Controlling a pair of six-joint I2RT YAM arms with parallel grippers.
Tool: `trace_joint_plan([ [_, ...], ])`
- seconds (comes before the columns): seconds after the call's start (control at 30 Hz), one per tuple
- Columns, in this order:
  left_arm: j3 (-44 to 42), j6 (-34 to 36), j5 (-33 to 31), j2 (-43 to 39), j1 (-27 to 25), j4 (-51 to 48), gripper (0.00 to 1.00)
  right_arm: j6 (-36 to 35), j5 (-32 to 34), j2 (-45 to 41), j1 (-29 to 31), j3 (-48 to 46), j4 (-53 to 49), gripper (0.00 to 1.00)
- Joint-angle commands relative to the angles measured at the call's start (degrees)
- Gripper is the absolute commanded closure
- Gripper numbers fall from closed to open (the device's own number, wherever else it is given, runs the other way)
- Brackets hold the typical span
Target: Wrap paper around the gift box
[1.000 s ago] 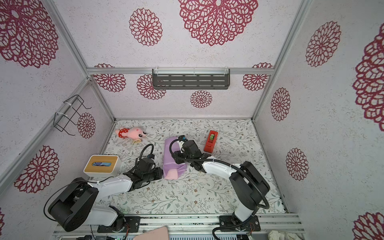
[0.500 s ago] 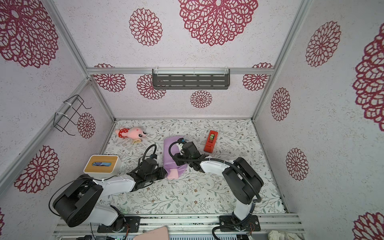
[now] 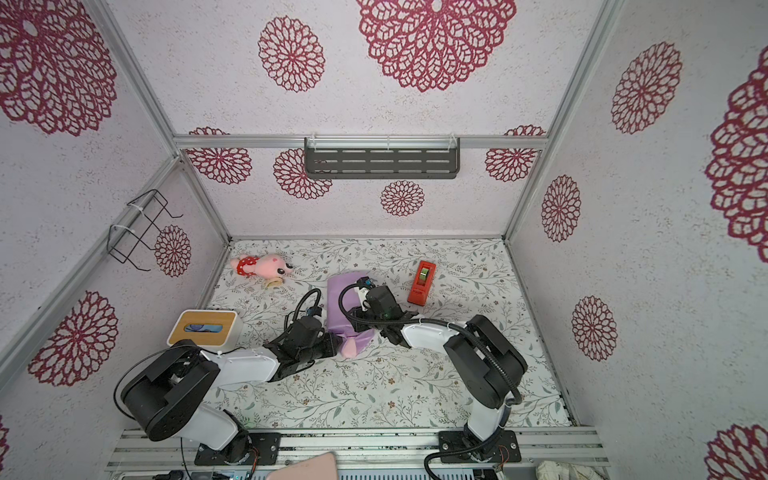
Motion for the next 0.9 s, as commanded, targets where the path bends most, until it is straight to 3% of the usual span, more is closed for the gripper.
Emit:
trace_joint_plan([
  [0.0, 1.77, -1.06, -1.58, 1.39, -0.87, 3.72, 0.77, 1.47, -0.79, 1.37, 0.11, -2.20, -5.27, 0.70],
  [0.57, 0.53, 1.38, -5.20, 2.75, -2.42, 6.91, 0.62, 1.77, -0.61, 1.02, 0.11, -3.96, -4.82, 0.72],
  [0.87, 2.00, 3.02, -6.09, 5.10, -3.28, 6.57, 0.78, 1.66, -0.22, 1.00, 0.11, -3.87, -5.24, 0.73],
])
